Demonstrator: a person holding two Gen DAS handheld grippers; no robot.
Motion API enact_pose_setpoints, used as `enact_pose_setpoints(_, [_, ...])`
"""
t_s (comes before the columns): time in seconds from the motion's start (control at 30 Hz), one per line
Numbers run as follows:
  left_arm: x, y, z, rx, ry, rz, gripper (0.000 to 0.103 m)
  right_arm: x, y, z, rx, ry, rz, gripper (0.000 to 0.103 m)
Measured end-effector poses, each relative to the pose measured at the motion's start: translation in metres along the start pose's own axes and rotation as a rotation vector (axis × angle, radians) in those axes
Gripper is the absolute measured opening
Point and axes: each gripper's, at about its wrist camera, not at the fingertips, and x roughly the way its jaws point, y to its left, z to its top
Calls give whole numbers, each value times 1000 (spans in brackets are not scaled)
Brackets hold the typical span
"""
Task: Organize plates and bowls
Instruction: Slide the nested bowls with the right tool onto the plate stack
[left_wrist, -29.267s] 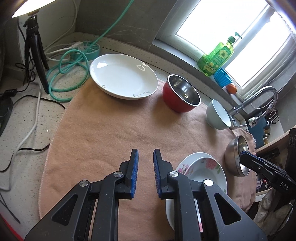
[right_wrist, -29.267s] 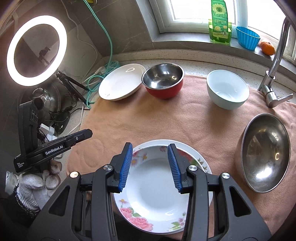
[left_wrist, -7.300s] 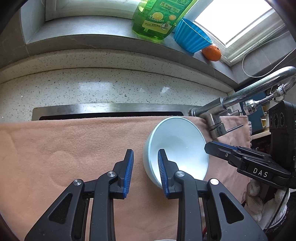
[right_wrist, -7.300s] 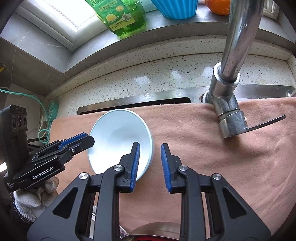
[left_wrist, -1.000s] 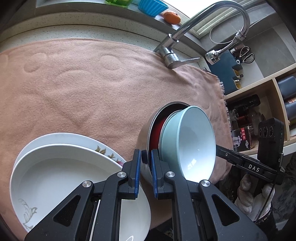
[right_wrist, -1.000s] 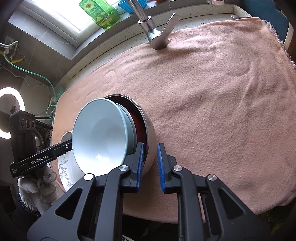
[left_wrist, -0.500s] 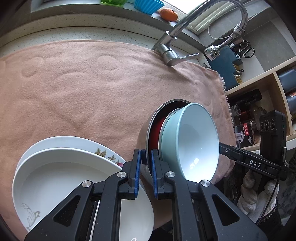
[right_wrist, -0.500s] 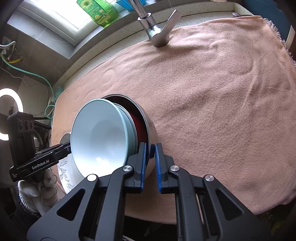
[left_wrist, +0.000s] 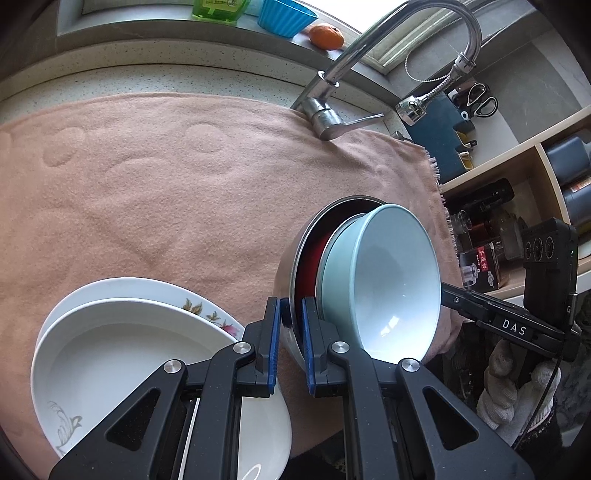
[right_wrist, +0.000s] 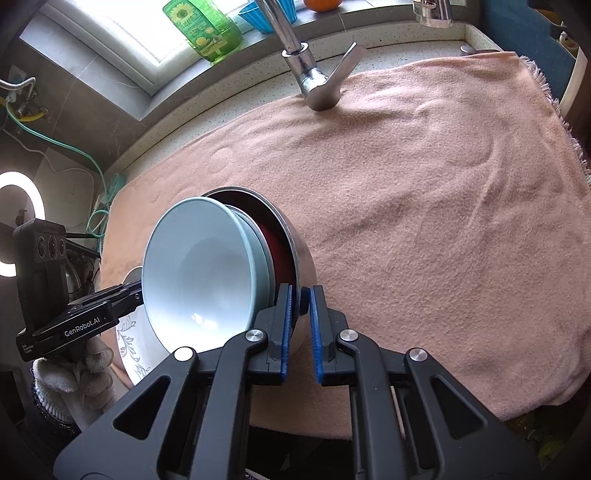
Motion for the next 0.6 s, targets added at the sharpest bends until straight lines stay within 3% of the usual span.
enact_pose_setpoints(0.37, [-50, 4, -7, 12, -55, -11, 10, -28, 41, -5, -57, -31, 14, 10])
enact_pose_setpoints(0.6, [-78, 22, -21, 8, -79, 4, 10, -25, 76, -17, -99, -24, 28, 10])
